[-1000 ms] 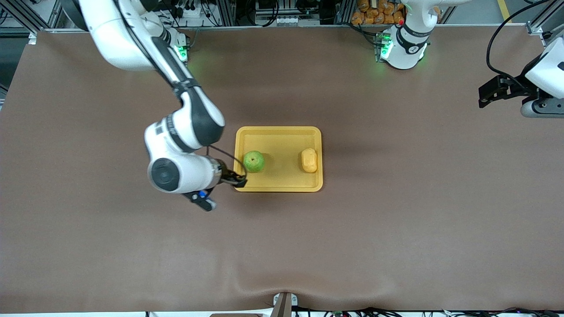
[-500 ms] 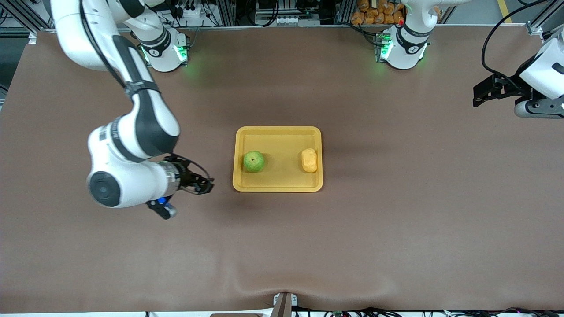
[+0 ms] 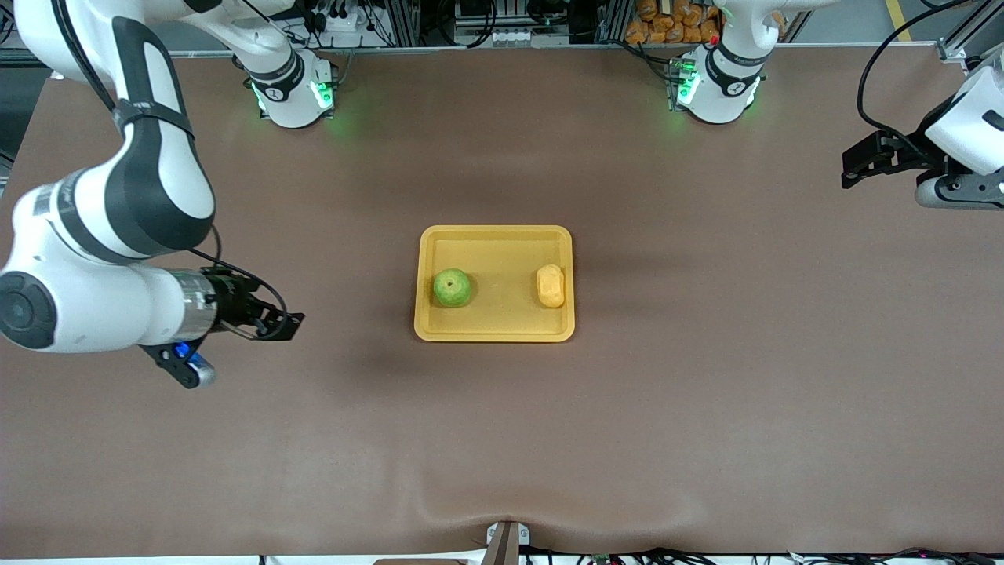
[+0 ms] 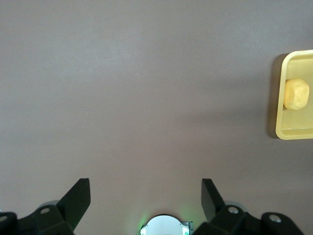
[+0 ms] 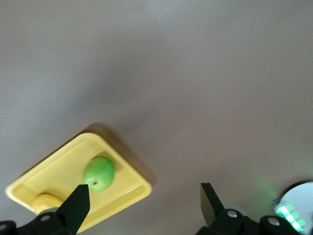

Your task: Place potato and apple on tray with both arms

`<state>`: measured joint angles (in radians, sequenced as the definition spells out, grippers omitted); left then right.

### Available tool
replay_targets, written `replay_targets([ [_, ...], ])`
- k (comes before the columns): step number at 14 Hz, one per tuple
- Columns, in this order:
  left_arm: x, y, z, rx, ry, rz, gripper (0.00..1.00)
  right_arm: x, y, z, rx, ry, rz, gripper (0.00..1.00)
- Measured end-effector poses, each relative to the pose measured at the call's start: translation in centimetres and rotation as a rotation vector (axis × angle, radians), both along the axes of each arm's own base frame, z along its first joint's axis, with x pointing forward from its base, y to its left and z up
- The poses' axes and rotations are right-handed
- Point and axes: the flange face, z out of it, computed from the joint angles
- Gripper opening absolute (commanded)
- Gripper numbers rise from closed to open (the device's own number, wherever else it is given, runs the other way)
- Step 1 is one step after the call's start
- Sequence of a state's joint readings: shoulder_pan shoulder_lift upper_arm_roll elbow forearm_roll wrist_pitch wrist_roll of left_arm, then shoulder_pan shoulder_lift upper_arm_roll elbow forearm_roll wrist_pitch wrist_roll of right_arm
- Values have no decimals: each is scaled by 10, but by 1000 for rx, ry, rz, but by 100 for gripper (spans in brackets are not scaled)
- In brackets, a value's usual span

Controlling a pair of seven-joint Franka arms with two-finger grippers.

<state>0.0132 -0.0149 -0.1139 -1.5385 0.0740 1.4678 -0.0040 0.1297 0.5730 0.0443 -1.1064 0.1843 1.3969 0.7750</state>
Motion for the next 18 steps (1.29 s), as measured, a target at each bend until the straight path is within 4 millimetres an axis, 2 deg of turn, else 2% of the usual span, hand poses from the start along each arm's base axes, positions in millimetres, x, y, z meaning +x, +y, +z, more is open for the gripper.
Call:
replay_targets([
  [3,0,1,0,0,0,1,100,0,-36,17,-15,-44,131,100],
  [6,0,2,0,0,0,3,100,-5,-80,39,13,-69,221,100],
  [9,0,2,1,0,-2,4,100,-18,-130,71,44,-110,366,100],
  [12,-1,3,3,0,-5,5,100,-36,-177,103,68,-151,431,100],
  [14,-2,3,3,0,-5,5,100,-53,-182,127,60,-178,440,100],
  [18,-3,3,3,0,-1,6,100,-104,-157,182,41,-233,477,100],
])
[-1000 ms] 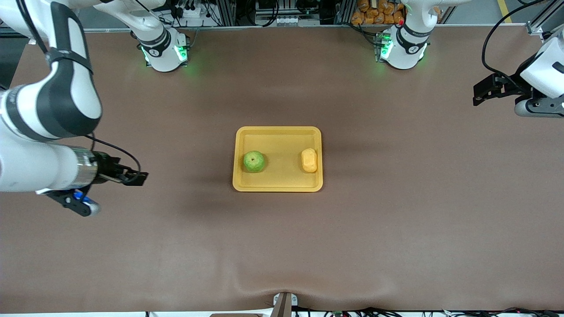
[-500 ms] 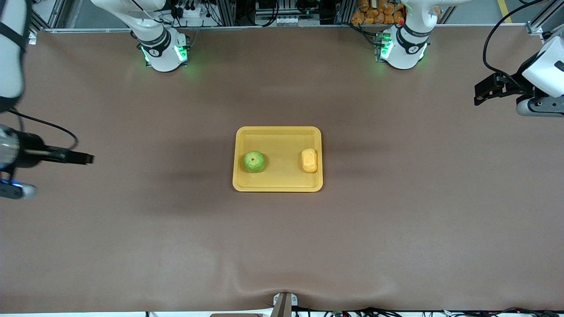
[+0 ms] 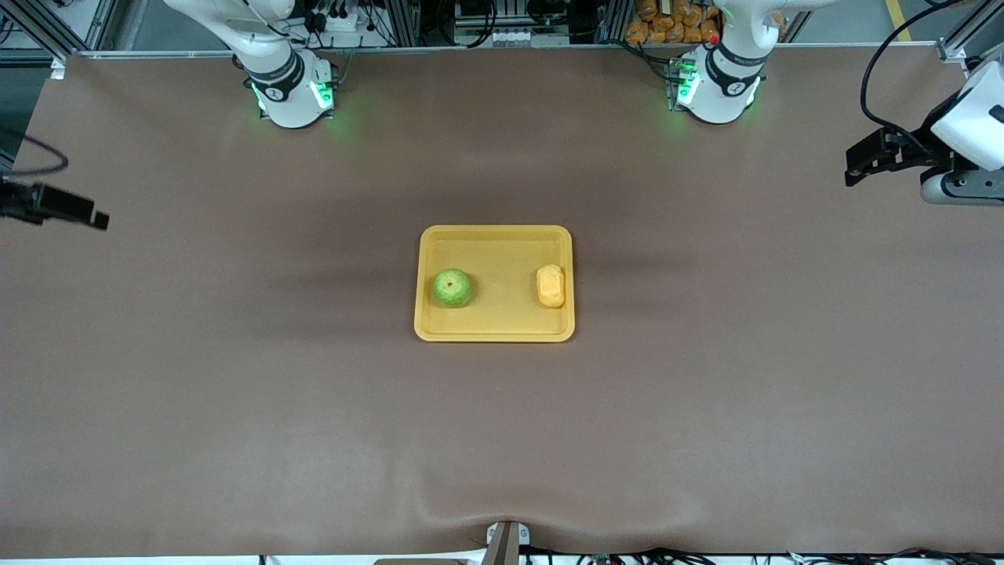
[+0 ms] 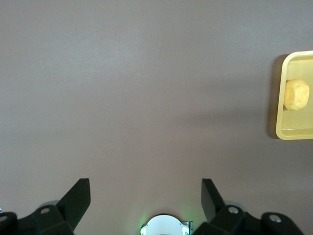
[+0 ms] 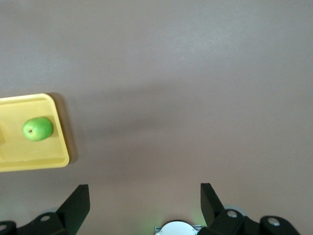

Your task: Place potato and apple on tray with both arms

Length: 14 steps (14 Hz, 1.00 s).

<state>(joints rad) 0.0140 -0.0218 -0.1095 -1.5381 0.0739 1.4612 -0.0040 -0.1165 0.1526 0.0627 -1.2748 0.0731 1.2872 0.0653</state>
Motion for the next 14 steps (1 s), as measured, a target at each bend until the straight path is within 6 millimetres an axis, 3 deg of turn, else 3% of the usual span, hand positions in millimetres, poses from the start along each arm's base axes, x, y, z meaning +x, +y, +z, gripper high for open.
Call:
replay_targets([
  [5,-1,0,1,0,3,1,100,-41,88,20,-75,-15,152,100],
  [6,-2,0,1,0,2,1,100,-43,87,20,-83,-14,150,100],
  [10,-2,1,2,0,2,1,100,-44,42,7,-81,-20,82,100],
  [14,-2,1,4,0,-3,2,100,-59,45,0,-79,-21,123,100],
])
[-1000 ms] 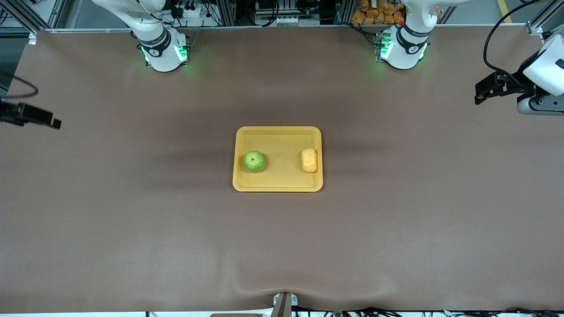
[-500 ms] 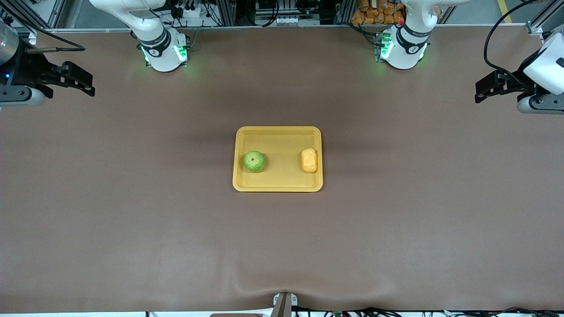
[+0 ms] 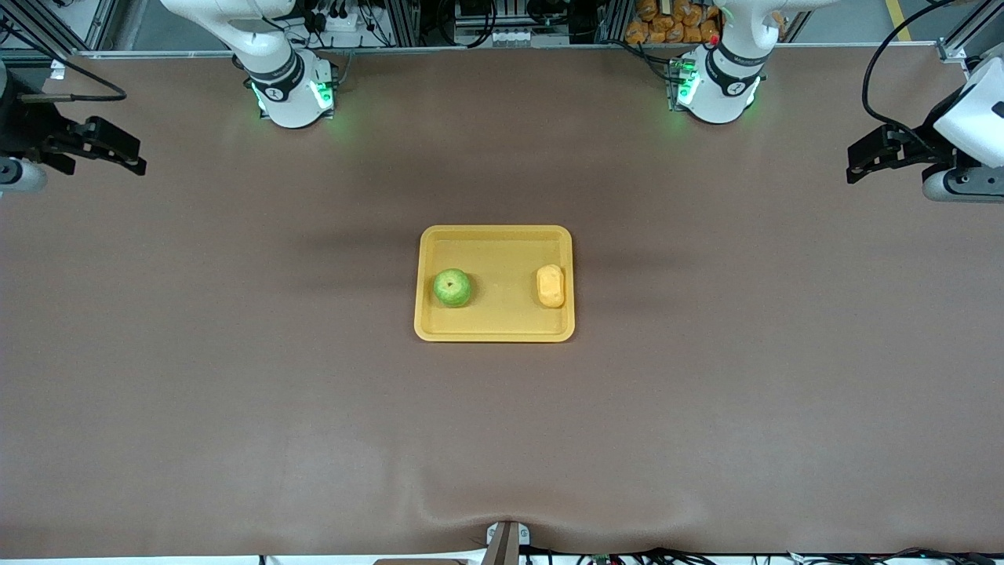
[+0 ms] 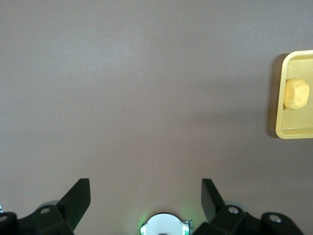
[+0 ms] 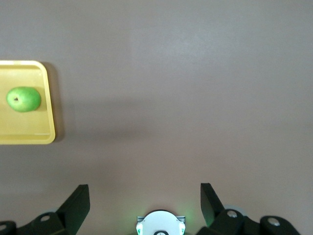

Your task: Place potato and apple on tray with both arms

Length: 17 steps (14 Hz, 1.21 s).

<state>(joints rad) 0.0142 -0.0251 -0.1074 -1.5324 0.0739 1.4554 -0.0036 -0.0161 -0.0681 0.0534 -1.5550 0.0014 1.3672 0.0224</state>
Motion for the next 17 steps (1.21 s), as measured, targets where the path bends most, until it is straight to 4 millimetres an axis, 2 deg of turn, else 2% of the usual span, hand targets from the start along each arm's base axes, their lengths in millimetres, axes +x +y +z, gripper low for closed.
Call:
replay_targets([
  [5,-1,0,1,0,3,-1,100,-1,0,11,2,-47,29,100],
  [11,-3,-4,1,-37,20,-2,100,0,-3,14,2,-57,23,100],
  [17,-5,-4,10,-38,15,-1,100,0,-3,14,2,-57,23,100],
])
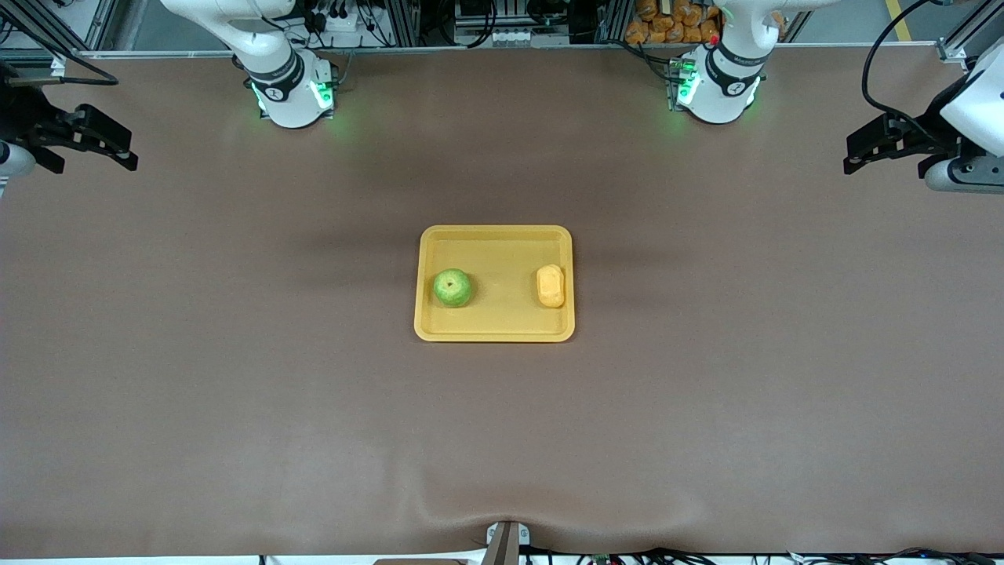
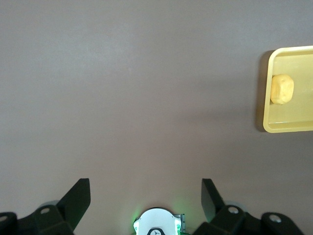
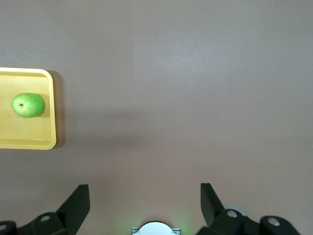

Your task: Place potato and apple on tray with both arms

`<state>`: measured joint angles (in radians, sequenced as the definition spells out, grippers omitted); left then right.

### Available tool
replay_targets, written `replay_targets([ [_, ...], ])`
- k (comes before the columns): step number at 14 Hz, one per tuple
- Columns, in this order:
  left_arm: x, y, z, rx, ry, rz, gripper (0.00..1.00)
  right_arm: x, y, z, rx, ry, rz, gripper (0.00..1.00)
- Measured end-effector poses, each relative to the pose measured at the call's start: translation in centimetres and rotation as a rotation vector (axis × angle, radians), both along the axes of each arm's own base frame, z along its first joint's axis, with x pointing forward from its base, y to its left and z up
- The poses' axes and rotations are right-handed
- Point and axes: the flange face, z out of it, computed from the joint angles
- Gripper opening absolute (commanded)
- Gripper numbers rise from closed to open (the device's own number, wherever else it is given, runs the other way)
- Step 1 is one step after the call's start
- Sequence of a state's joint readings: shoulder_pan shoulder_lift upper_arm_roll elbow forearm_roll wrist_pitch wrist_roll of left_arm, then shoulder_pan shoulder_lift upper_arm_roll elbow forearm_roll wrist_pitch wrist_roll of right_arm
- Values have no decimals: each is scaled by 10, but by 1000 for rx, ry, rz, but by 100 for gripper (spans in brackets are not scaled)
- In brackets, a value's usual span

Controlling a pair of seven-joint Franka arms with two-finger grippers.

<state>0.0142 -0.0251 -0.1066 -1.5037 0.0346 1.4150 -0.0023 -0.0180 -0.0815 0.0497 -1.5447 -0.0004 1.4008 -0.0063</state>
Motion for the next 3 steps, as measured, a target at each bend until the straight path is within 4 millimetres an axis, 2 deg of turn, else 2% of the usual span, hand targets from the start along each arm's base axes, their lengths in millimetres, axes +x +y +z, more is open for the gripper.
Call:
replay_targets([
  [3,-1,0,1,1,7,0,100,0,0,0,0,1,0,100],
])
